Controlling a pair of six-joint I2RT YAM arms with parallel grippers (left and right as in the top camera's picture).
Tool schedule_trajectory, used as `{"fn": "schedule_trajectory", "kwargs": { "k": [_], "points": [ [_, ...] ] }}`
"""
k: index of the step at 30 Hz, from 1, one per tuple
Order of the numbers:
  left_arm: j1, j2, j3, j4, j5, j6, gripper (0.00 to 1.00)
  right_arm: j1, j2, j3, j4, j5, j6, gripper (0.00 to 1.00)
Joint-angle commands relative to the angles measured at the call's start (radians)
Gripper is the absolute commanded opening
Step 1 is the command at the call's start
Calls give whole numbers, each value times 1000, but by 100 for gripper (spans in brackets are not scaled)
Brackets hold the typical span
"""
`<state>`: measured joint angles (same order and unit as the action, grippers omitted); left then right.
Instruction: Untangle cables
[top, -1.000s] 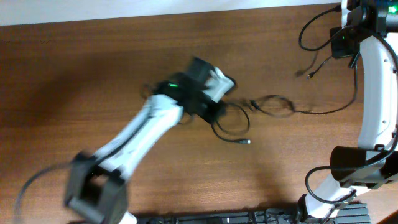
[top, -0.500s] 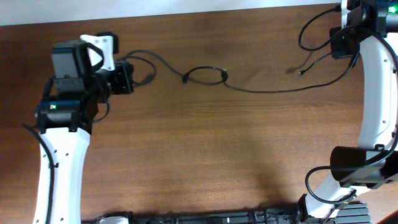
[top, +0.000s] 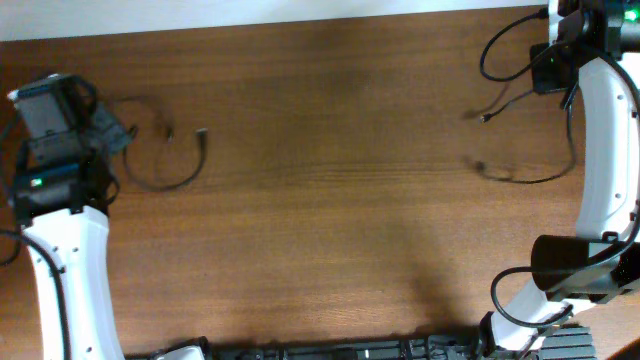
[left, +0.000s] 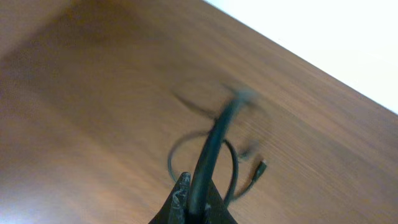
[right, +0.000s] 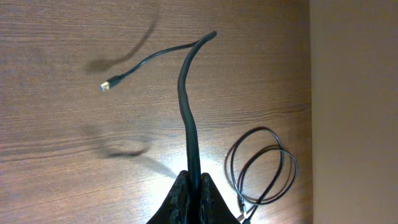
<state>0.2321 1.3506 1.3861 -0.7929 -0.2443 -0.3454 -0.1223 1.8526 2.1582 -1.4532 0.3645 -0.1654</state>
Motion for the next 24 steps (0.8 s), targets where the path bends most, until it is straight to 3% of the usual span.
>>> {"fn": "schedule_trajectory", "kwargs": {
  "k": [1, 6, 12, 18, 24],
  "points": [
    [82, -14, 7, -24, 60, -27, 0, -5, 2, -2, 16, 6, -3, 4],
    [39, -14, 7, -34, 414, 128, 0, -5, 2, -2, 46, 5, -2, 4],
    [-108, -18, 7, -35, 452, 229, 0, -45, 2, -2, 161, 6, 89, 4],
    [-291, -18, 7, -31, 534, 280, 0, -187, 2, -2, 259, 0, 310, 4],
    [-424, -20, 7, -28, 594, 280, 0, -328, 2, -2, 321, -192, 343, 4]
  ]
}}
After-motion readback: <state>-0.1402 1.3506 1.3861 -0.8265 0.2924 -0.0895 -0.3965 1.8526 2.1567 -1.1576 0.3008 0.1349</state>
